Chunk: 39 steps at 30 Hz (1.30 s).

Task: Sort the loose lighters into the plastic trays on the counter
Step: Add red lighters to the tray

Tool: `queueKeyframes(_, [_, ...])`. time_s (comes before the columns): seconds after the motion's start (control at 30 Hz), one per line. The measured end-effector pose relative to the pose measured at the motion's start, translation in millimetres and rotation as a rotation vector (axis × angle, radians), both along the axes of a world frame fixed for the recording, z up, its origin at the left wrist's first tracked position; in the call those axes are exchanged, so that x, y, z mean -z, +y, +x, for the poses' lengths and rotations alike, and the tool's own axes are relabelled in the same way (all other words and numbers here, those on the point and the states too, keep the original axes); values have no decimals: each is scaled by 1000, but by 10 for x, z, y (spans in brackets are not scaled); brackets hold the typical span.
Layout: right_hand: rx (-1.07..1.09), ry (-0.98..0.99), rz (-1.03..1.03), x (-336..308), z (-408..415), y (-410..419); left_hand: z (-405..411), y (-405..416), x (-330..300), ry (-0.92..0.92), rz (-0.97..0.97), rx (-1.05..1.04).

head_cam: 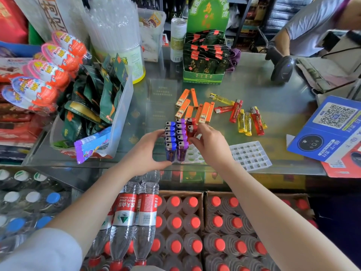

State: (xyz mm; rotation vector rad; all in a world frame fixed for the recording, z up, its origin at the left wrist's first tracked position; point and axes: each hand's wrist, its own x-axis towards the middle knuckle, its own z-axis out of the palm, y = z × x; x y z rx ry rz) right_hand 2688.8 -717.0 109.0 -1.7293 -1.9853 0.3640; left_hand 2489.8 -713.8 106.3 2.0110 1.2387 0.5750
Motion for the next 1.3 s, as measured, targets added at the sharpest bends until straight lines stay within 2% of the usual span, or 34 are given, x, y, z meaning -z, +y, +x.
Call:
queueKeyframes(0.23, [24, 85, -34, -1, 24, 68, 2, 44, 50, 14, -13, -2])
queueKeyframes(0.37, [-30, -180, 131, -10, 45, 124, 42, 54, 35, -12, 1, -11])
queueKeyframes(0.43, [-32, -246, 161, -33, 84, 162, 60, 60, 45, -9, -1, -25])
queueKeyframes(0.57, [-63, -120, 101, -46, 273, 246, 76, 124, 90, 2, -32, -27])
queueKeyframes(0.67, [103, -21, 96, 17, 529, 374, 127, 176, 63, 7, -44, -23])
queueKeyframes(0.8, [244, -177, -23, 59, 765, 615, 184, 253, 41, -27, -53, -5])
queueKeyframes(0.97, [151, -329, -148, 36, 735, 821, 179, 311, 95, 26, -69, -31])
queueKeyframes(1.07, [131, -384, -149, 59, 698, 886, 185, 293, 60, 37, -66, -41])
queueKeyframes(1.23, [76, -382, -60, 94, 716, 865, 200, 255, -4, 55, -50, -79])
queueKeyframes(1.3, [67, -290, 11, 63, 708, 796, 201, 222, -18, 52, -34, -85])
